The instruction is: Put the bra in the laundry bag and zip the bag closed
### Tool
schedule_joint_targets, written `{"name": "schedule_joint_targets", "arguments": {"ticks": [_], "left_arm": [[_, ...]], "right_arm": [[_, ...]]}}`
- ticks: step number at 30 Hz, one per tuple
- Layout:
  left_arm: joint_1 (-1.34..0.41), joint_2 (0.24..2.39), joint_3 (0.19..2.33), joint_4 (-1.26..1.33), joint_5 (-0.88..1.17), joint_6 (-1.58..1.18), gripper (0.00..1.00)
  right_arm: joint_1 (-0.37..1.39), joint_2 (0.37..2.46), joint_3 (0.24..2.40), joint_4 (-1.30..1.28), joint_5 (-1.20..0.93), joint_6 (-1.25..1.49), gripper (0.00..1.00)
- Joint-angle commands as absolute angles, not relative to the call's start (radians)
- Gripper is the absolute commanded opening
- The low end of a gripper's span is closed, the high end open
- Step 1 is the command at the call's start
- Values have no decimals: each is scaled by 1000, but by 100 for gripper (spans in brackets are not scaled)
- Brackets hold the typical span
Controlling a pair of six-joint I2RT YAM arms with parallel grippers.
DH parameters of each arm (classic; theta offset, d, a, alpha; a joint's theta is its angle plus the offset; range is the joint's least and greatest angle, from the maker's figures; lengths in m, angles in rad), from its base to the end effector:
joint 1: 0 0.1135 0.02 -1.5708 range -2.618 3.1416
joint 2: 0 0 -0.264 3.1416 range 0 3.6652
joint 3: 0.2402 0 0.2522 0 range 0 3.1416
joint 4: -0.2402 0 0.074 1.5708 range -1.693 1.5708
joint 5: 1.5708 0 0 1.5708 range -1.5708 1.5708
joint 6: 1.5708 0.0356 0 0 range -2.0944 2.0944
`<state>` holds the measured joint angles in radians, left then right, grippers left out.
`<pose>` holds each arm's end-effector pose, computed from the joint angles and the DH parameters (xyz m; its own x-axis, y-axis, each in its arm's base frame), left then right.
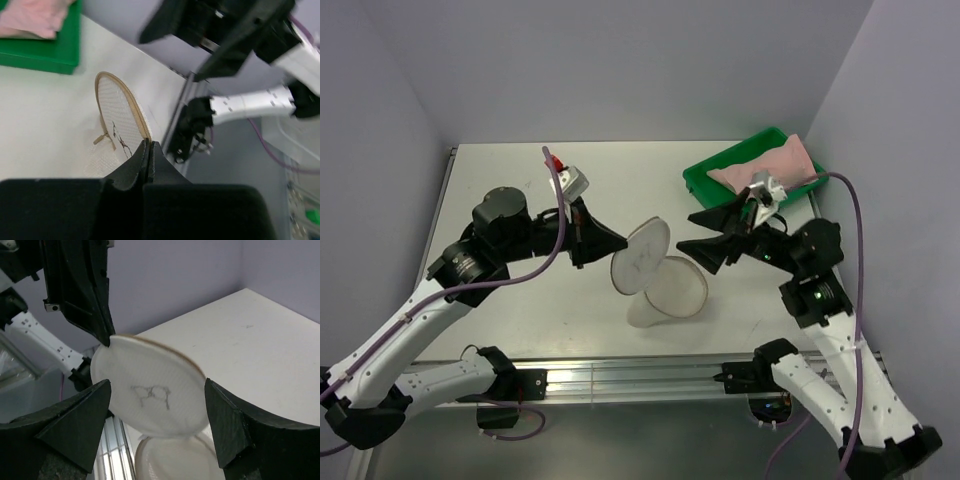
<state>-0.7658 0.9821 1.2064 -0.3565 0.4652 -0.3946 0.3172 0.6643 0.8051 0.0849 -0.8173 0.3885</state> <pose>0.1358 -0.1528 0.4321 -0.4491 -0.0448 -0.8924 0.8312 0.3453 -0.4357 0.1269 0.0690 0.3920 -0.1399 0.2269 -0.9638 -0.9031 0.3700 0.2182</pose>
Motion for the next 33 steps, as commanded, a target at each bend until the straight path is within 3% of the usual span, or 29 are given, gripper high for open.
{"name": "schedule_joint_targets", "arguments": {"ticks": [1,5,7,14,17,18,20,21,23,24,26,27,28,30,33], "left_arm": [[-749,1011,1222,-318,737,-319,0],[-742,1040,1247,-327,813,-288,0],[-736,1032,1241,-322,834,-290,0],[-707,996,1220,-350,829,-282,0],[-698,1000,1215,-353,810,-281,0],[-695,1006,1216,-356,808,-278,0],[-692,1012,1227,-368,790,-272,0],[-690,1012,1232,-373,761,-268,0],[-689,1000,1250,-400,694,-265,0],[-689,994,1261,-413,648,-264,3],[-687,971,1313,-475,421,-270,20],[-687,965,1340,-498,325,-276,44],[-686,959,1401,-526,132,-285,55],[-687,931,1465,-601,-18,-307,74],[-686,873,1555,-621,-211,-287,89]], "right_arm": [[385,794,931,49,-936,186,83],[553,914,1048,-139,-792,-39,88],[554,929,1077,-147,-735,-99,88],[577,997,1111,-249,-902,-134,83],[621,980,1052,-154,-923,-80,70],[632,976,1042,-138,-928,-71,56],[667,985,1038,-120,-940,-52,45],[679,989,1040,-118,-930,-45,27],[709,996,1049,-82,-846,-17,10],[718,996,1045,-49,-812,50,2],[759,1005,1042,21,-697,103,0],[779,1014,1039,61,-652,167,0],[804,1038,1045,110,-597,196,0],[885,1071,1045,164,-428,274,0],[977,1159,1078,264,-230,360,0]]}}
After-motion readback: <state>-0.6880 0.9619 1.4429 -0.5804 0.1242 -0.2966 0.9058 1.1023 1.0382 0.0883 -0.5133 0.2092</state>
